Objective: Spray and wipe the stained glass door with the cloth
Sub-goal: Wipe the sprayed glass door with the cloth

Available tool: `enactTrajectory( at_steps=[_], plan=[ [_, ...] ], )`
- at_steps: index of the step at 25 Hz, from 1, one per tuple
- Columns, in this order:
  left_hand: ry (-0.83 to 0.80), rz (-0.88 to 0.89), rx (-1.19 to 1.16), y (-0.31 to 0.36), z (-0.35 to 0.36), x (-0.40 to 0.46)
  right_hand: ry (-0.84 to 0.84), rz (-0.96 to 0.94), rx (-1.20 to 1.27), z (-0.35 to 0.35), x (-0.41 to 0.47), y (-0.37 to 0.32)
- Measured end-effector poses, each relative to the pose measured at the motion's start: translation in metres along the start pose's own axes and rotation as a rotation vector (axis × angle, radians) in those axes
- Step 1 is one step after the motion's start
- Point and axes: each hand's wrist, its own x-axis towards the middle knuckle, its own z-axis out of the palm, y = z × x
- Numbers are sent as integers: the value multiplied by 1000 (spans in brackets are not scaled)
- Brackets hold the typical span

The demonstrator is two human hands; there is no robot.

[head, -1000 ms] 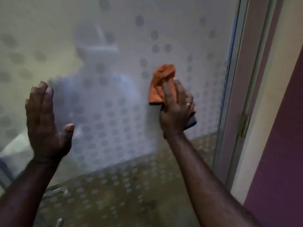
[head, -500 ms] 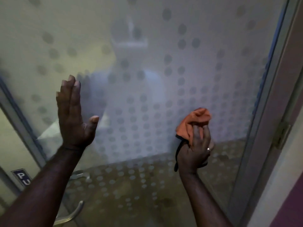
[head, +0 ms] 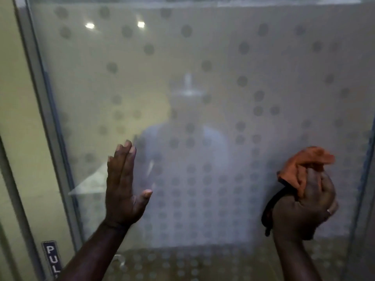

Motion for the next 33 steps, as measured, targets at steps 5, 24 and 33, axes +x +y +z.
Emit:
enactTrajectory(
  at_steps=[5,24,33],
  plan=[
    [5,-85,33,-24,-26,-3,-128,-114,-15,-20,-85,-20],
    [23,-93,-41,-74,-58,-28,-421,-594,111,-24,-170,-134],
    [-24,-151,-115,-68,-104,-52,-594,-683,302,-33,-191,-212]
  ],
)
